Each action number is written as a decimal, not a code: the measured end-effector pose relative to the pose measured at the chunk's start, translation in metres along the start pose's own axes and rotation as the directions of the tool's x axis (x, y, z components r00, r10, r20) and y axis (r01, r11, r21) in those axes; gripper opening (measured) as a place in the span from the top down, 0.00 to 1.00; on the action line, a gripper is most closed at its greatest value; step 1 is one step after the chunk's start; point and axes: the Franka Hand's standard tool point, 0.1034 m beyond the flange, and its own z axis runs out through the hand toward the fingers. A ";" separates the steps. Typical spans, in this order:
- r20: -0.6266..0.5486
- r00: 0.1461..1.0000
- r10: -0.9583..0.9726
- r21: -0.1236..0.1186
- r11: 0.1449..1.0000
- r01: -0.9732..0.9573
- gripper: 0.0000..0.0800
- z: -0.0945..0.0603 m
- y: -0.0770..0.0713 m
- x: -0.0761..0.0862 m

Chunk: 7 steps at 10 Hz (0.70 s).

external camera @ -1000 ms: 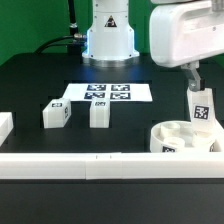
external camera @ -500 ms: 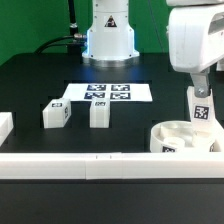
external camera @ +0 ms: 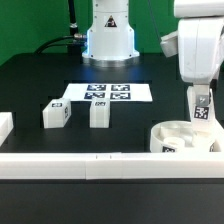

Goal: Assemble stool

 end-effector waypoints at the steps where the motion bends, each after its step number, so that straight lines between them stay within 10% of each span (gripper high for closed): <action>1: 0.003 1.000 0.006 0.004 1.000 -0.006 0.19 0.003 0.001 -0.004; 3: 0.003 1.000 0.013 0.004 1.000 -0.013 0.19 0.003 0.001 -0.004; 5: 0.003 1.000 0.014 0.004 1.000 -0.014 0.53 0.003 0.001 -0.004; 7: 0.003 0.999 0.044 0.004 0.999 -0.044 0.58 0.003 0.001 -0.004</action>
Offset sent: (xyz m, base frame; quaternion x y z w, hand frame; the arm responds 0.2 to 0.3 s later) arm 0.0016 0.0043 0.0043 -0.0019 0.0008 -0.0058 1.0000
